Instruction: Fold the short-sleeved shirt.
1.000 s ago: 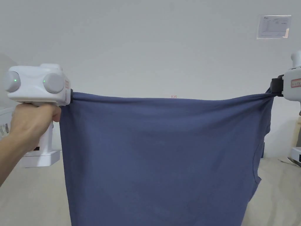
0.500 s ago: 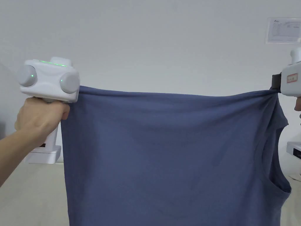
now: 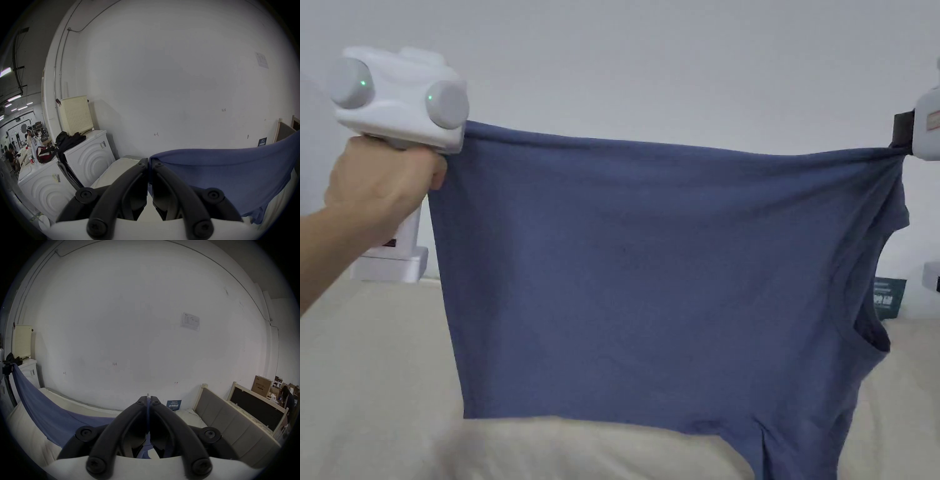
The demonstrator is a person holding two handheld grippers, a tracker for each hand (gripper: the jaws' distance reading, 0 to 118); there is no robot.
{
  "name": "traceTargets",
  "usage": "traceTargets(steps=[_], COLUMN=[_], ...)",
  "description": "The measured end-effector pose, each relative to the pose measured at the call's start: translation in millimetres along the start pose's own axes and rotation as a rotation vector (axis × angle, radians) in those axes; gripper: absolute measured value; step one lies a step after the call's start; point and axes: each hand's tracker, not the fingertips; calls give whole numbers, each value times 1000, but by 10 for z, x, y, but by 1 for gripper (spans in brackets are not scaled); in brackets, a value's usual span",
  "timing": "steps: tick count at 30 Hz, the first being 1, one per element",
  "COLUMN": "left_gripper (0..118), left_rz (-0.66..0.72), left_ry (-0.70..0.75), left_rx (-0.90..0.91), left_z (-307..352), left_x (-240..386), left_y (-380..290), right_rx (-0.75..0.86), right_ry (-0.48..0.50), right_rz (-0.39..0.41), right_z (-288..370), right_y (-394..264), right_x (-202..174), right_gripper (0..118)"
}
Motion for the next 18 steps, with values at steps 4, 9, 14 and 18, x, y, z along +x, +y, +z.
traceTargets(steps=[4, 9, 14, 18], left_gripper=[3, 3, 3, 3], left_rz=[-25, -96, -102, -115], left_ry=[-16, -69, -119, -126], left_rx=[-44, -144, -252, -363], left_z=[-47, -300, -331, 67], left_x=[5, 0, -273, -182], left_y=[-88, -997, -2117, -2269], right_rx=[-37, -144, -250, -358], right_ry=[35, 92, 131, 143], right_rz=[-26, -85, -90, -99], right_z=[-89, 48, 601, 1175], right_y=[-411, -1103, -1925, -2555], right_x=[-60, -110, -149, -132], right_gripper=[3, 3, 3, 3])
